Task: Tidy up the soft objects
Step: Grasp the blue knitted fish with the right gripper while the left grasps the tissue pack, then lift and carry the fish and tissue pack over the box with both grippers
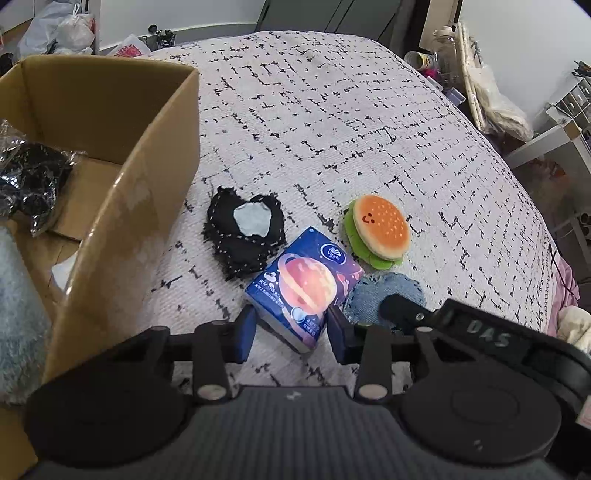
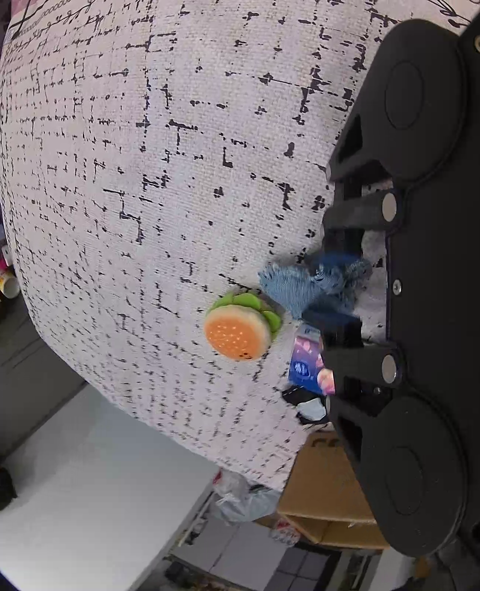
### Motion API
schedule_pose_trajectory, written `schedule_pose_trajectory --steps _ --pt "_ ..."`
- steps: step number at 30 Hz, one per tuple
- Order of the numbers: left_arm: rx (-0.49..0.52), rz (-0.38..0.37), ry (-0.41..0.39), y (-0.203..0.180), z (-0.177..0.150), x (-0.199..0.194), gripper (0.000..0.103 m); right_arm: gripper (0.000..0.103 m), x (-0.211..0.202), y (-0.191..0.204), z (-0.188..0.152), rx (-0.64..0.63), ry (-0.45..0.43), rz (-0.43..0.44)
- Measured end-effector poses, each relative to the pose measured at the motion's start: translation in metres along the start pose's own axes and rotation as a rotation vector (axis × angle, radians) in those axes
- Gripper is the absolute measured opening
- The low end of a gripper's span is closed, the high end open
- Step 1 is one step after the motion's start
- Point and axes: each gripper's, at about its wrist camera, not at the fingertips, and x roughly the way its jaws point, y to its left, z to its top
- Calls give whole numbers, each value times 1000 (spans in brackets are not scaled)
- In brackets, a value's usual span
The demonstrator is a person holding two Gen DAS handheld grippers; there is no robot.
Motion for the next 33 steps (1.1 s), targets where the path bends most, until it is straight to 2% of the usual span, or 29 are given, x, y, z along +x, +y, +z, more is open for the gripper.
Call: schedule_pose_trajectory --steps 6,15,25,33 --pt "14 -16 -28 -1 1 -18 36 14 -10 7 0 -23 -13 2" --pt "37 -45 -92 -5 8 -54 29 13 -43 17 2 -33 -72 41" --pt "85 -59 -168 -5 13 -97 27 13 -75 35 2 -65 -131 129" --pt "86 -27 -248 7 23 -134 27 13 -88 57 -4 -106 -151 210"
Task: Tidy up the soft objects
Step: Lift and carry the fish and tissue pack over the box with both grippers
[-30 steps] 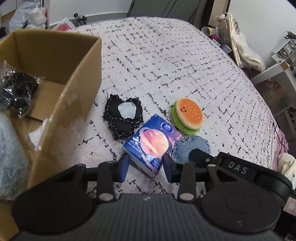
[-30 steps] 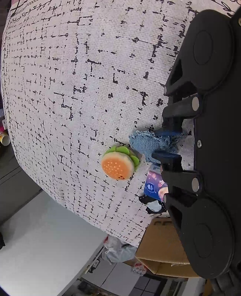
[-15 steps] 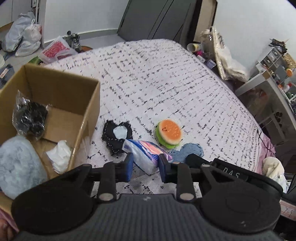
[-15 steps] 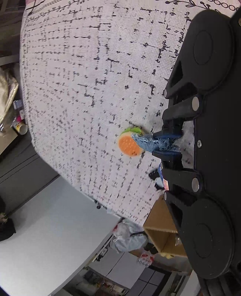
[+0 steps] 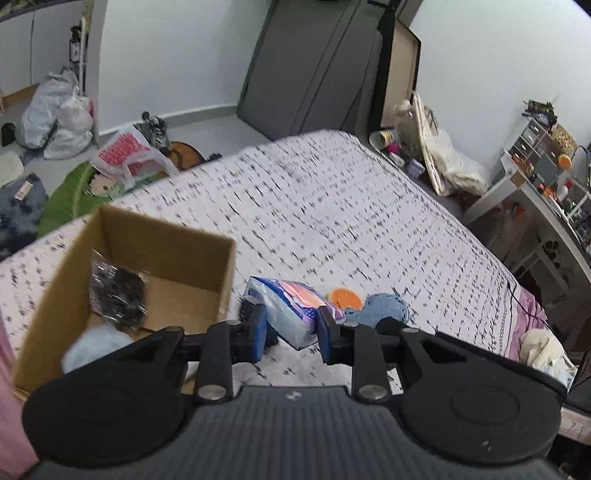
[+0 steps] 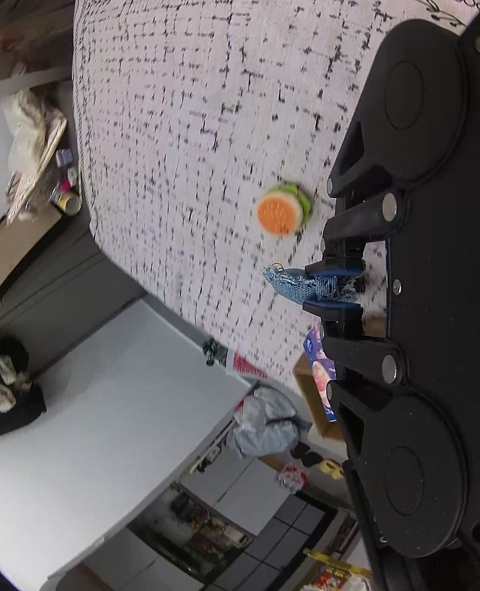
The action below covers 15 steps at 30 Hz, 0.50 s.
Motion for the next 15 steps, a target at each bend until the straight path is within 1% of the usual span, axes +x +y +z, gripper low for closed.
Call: schedule_pose_trajectory --steps 8,15 --pt "-24 54 -52 23 15 -28 27 13 -7 22 -2 -26 -19 69" --pt "-36 91 -75 41 20 -42 27 13 -13 35 -7 -53 -31 108"
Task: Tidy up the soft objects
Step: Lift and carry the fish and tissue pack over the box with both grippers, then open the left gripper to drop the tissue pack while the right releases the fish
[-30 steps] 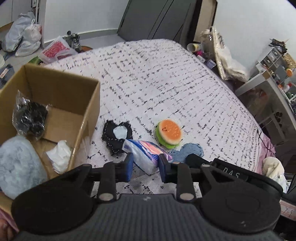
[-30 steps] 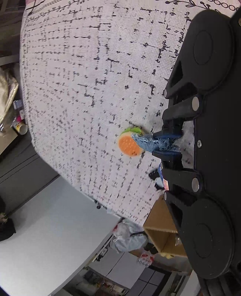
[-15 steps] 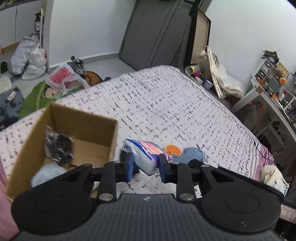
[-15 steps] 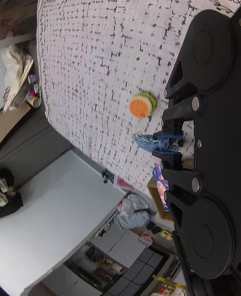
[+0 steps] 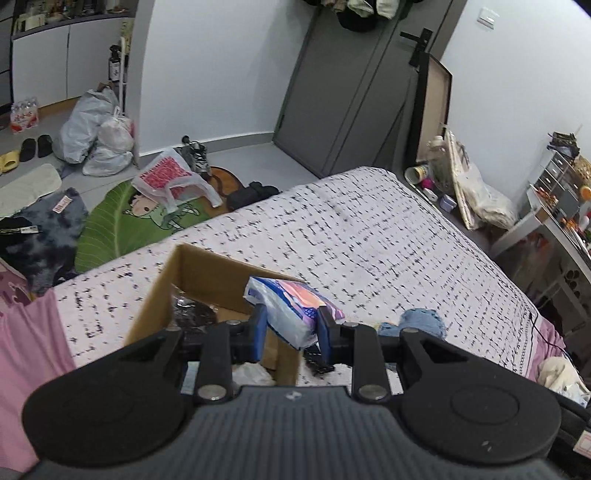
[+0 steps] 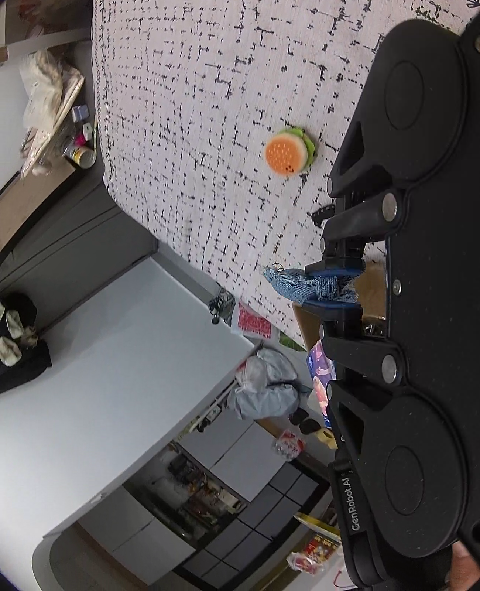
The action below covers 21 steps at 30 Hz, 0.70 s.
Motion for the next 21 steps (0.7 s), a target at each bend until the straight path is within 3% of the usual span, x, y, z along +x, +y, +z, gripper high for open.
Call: schedule_pose_trajectory --steps 12,21 --pt "-23 28 7 29 5 -6 27 13 4 29 -10 -64 9 59" --pt "-65 -11 36 44 14 7 29 13 13 42 -18 -96 37 76"
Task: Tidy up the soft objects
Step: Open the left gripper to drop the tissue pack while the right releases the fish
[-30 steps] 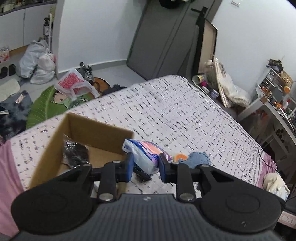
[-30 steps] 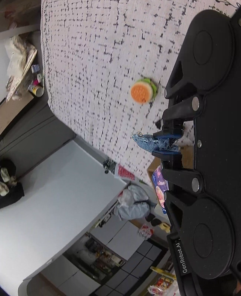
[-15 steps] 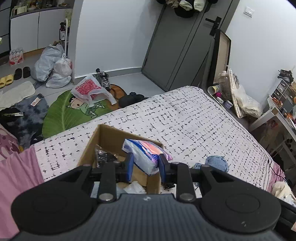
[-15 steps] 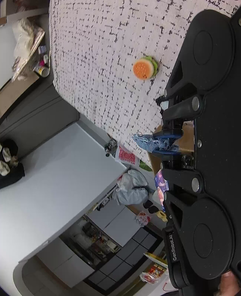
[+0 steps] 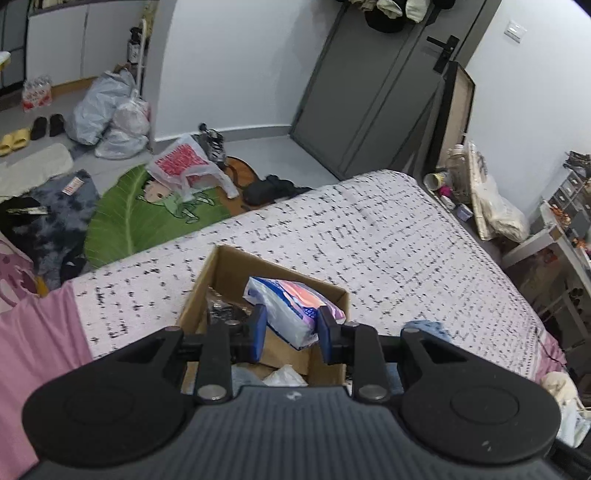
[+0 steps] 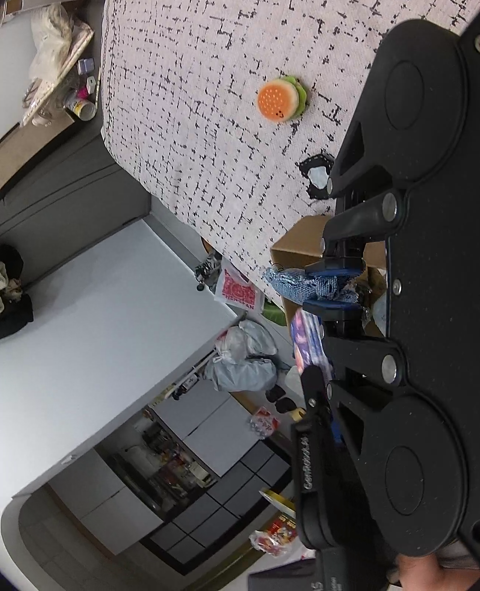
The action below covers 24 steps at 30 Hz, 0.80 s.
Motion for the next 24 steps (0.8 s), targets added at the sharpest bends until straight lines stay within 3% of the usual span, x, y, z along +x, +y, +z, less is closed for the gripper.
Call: schedule_pose_trajectory --steps 14,19,24 --pt "-25 49 20 15 3 -3 48 13 21 16 -17 -53 109 16" --pt "1 71 35 14 0 -10 60 19 24 19 -23 -52 175 -7" --pt "43 84 40 6 -4 -17 72 46 16 21 -22 -43 187 2"
